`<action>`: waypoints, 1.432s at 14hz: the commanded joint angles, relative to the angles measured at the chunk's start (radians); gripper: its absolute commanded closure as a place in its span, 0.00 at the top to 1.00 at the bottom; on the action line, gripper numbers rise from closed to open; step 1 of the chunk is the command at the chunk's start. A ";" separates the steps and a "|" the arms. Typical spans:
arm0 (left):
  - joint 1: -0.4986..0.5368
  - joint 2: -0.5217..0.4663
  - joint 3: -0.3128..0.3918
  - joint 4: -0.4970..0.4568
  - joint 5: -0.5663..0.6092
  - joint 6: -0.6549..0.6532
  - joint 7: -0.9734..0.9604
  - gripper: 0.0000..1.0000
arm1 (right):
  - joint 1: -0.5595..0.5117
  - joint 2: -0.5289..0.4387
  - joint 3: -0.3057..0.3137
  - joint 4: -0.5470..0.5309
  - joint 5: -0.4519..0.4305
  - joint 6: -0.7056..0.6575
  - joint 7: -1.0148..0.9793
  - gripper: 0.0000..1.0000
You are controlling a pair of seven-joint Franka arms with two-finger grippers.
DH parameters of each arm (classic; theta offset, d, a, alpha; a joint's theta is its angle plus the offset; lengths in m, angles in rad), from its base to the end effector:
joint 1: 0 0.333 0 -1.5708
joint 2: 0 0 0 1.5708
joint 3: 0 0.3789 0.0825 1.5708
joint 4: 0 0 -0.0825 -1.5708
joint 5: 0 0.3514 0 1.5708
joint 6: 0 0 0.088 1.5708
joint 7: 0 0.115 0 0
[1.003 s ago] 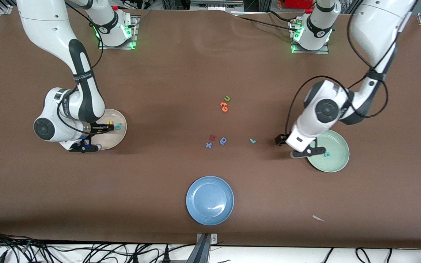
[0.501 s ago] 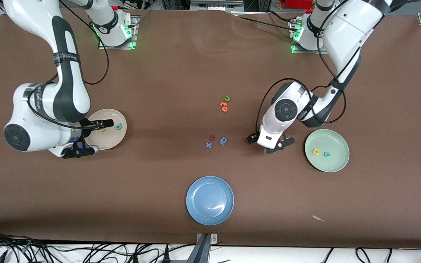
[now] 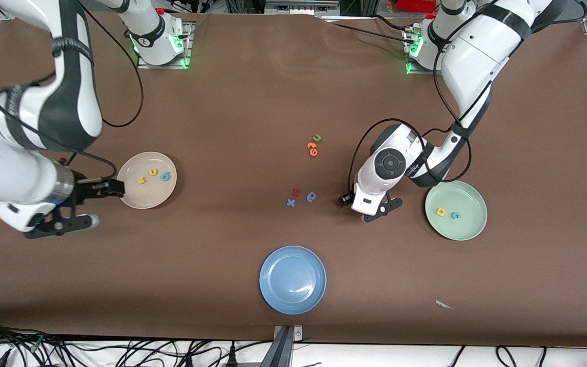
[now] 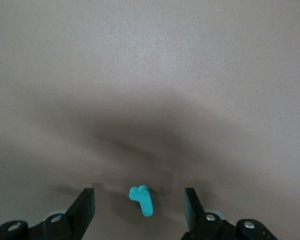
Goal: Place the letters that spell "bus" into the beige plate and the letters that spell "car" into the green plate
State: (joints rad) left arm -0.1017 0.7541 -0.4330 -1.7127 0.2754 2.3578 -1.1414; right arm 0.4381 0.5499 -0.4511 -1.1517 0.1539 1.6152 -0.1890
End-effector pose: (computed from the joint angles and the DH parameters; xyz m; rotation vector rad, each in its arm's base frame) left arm 0.6138 -0.3033 0.2417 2.9891 0.7747 -0.1445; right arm 0.6918 0.1005 0.5503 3.0489 0.3381 -0.0682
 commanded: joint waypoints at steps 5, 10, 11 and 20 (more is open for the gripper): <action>-0.032 0.025 0.005 0.031 -0.002 -0.014 -0.052 0.57 | 0.002 -0.168 -0.023 0.036 -0.010 -0.150 0.003 1.00; -0.032 0.028 0.010 0.031 0.002 -0.014 -0.046 0.45 | 0.065 -0.273 -0.008 -0.104 -0.054 -0.163 0.109 1.00; -0.032 0.028 0.010 0.031 0.004 -0.014 -0.044 0.45 | 0.092 -0.309 -0.003 -0.144 -0.118 -0.128 0.118 1.00; -0.029 0.034 0.014 0.033 0.010 -0.014 -0.041 0.26 | -0.227 -0.585 0.353 -0.522 -0.211 0.032 0.217 1.00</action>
State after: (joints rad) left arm -0.1229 0.7699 -0.4285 -1.7033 0.2754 2.3554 -1.1799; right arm 0.3957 0.0533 -0.2789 -1.5696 -0.0276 1.6084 0.0087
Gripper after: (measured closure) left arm 0.714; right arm 0.000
